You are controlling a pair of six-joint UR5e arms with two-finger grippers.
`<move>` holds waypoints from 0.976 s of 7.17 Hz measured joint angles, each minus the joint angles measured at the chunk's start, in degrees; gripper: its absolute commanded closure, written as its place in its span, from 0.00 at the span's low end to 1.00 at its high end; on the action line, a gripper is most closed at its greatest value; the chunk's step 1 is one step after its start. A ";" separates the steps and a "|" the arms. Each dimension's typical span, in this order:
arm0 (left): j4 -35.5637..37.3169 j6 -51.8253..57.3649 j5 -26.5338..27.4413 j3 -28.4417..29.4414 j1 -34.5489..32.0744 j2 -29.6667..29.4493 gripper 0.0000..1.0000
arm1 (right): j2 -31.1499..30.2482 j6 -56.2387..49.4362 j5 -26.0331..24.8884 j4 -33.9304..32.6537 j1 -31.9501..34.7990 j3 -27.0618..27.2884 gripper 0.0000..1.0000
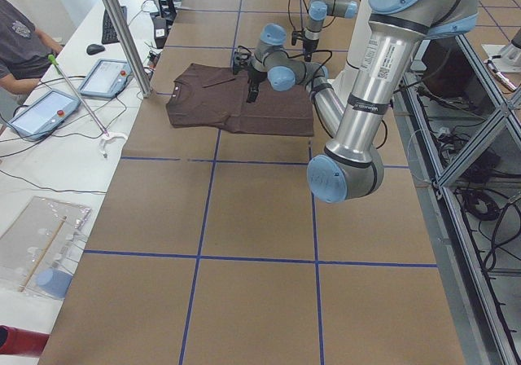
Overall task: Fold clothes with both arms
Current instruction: 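Move the left gripper down to the hem corner nearest it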
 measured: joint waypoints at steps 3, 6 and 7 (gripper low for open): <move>0.03 -0.01 -0.03 -0.24 -0.02 -0.05 0.00 | 0.10 0.17 1.05 0.12 0.00 0.07 0.67; 0.03 -0.01 -0.06 -0.38 -0.02 -0.08 0.00 | -0.01 -0.05 1.78 0.13 0.13 0.25 0.82; 0.03 -0.01 -0.06 -0.38 -0.02 -0.14 0.00 | -0.07 -0.06 1.93 0.13 0.16 0.25 0.86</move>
